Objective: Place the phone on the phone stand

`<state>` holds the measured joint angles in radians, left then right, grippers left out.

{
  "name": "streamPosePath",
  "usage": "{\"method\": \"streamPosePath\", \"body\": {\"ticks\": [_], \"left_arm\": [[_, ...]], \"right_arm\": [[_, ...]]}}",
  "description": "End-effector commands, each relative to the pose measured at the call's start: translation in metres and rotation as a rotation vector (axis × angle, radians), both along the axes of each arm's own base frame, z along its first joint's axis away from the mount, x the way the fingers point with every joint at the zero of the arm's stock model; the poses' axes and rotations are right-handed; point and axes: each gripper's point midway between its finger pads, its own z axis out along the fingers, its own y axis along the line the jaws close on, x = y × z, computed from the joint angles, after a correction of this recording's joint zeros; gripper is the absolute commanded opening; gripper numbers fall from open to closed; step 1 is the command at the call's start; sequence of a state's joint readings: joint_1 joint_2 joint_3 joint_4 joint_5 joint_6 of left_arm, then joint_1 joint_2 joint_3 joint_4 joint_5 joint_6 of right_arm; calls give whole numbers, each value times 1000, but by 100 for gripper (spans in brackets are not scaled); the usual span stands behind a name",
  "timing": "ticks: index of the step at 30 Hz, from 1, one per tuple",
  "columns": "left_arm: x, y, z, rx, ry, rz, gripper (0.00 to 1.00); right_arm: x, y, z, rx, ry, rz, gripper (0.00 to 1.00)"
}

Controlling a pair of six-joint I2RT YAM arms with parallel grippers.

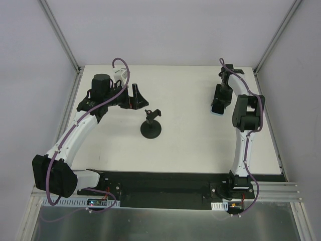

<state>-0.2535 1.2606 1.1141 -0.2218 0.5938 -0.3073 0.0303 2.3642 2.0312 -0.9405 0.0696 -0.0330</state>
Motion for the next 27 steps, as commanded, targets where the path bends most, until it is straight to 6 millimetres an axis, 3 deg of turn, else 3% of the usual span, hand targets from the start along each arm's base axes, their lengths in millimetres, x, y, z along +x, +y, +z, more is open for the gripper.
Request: {"method": "streamPosePath", "body": {"ticks": [1,3,4,5,7,8,9,10,11,12,13,15,20,21,23,24,26,27], "left_arm": [[1,-3,25,-39,-59,-14,93],[-2,-4,29,-49,-64,-21,93],[-3,-5,31,-52,-67,-25,94],[-6,-6,33,-52,-72,-31,94],[-7,-10,31,-41,-78,-37,94],[-7,-10,30,-39,-77,-36,94],[-7,-11,30,-39,-76,-37,93],[-7,-12,29,-39,-74,-37,93],[-7,-11,29,-38,-71,-33,93],[-7,-11,29,-40,-72,-33,93],[-7,-11,31,-42,-79,-27,93],[-9,-10,35,-43,-92,-25,93],[-13,-8,45,-50,-128,-23,93],[-13,-8,47,-51,-132,-23,93],[-14,-9,47,-53,-131,-26,93],[-15,-8,48,-54,-135,-26,93],[-15,-8,48,-55,-136,-28,93],[-15,-9,49,-57,-138,-30,93]], "right_arm": [[-11,9,-10,54,27,41,4],[-7,12,-6,54,-40,51,1],[-4,11,14,40,-107,54,1],[-21,11,4,33,-83,59,1],[-11,13,30,28,-228,70,1],[-28,14,19,25,-210,80,1],[-23,15,23,23,-269,84,1],[-25,15,39,21,-326,86,1],[-27,17,42,22,-352,94,1],[-37,18,32,24,-364,106,1],[-38,19,43,28,-410,115,1],[-48,21,38,28,-434,133,1],[-62,27,56,45,-530,167,1],[-58,32,71,60,-597,186,1],[-68,43,70,86,-632,226,1],[-63,46,87,85,-705,238,1],[-69,53,90,92,-740,258,1],[-66,56,103,96,-795,265,1]]}}
